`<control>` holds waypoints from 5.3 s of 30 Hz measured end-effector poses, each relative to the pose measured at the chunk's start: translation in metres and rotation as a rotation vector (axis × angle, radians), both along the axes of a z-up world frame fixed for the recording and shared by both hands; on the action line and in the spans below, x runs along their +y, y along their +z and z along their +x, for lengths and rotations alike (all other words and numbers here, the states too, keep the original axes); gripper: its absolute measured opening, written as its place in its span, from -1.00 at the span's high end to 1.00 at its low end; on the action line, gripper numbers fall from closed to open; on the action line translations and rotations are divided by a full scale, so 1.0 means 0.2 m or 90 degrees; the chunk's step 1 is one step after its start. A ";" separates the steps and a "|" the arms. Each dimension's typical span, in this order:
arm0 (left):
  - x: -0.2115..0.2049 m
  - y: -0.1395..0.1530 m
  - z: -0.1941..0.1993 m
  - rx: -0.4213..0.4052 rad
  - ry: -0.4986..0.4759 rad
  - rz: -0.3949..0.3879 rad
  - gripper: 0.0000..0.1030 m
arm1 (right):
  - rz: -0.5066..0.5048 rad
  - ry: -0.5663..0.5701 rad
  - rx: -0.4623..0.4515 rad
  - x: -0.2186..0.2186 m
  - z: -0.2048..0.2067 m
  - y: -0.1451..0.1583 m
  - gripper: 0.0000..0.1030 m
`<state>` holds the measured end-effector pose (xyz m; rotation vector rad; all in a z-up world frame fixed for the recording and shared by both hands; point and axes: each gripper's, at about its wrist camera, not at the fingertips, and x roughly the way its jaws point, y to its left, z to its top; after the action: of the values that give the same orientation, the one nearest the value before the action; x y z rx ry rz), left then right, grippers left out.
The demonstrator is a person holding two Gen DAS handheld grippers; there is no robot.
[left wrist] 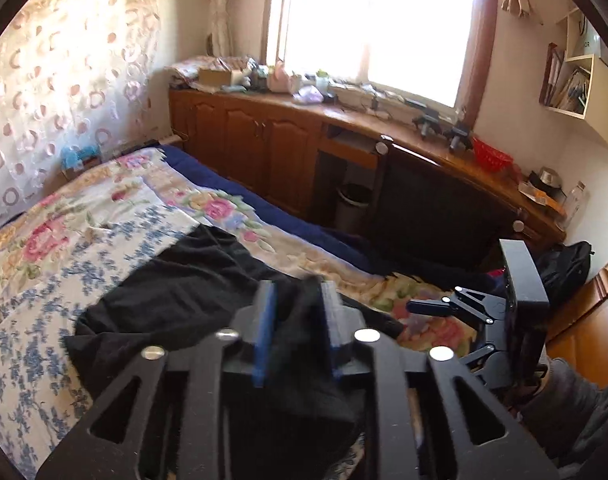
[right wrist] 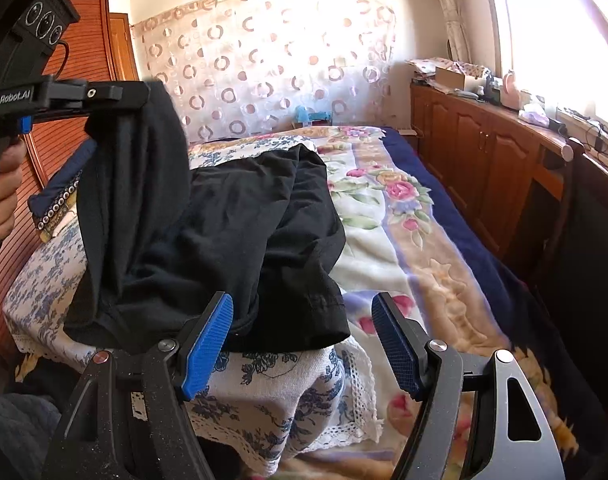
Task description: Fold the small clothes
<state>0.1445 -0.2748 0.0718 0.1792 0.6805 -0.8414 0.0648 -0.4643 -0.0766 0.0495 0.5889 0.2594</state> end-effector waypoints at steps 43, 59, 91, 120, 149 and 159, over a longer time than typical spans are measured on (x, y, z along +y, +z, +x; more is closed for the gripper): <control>1.20 -0.28 -0.20 -0.036 0.288 -0.025 -0.52 | -0.175 0.343 0.085 1.25 0.79 -0.04 -0.29; 1.17 -0.36 -0.19 -0.013 0.281 -0.019 -0.52 | -0.112 0.304 0.054 1.19 0.81 0.06 0.72; 1.05 -0.45 -0.20 0.015 0.242 0.000 -0.52 | -0.074 0.075 0.042 0.62 1.28 0.31 0.75; 0.86 -0.58 -0.19 0.065 0.185 0.009 -0.52 | -0.097 0.064 0.077 0.51 0.74 0.06 0.00; 0.53 -0.75 -0.30 0.091 0.096 0.016 0.12 | 0.014 -0.025 0.017 0.18 0.18 -0.20 0.86; 0.50 -0.60 -0.44 0.070 0.050 -0.009 0.90 | -0.014 -0.038 0.035 0.21 0.25 -0.21 0.47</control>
<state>0.0564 -0.1739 -0.0484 0.0937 0.7796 -0.7852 0.1144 -0.4222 -0.1182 0.0533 0.6443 0.1945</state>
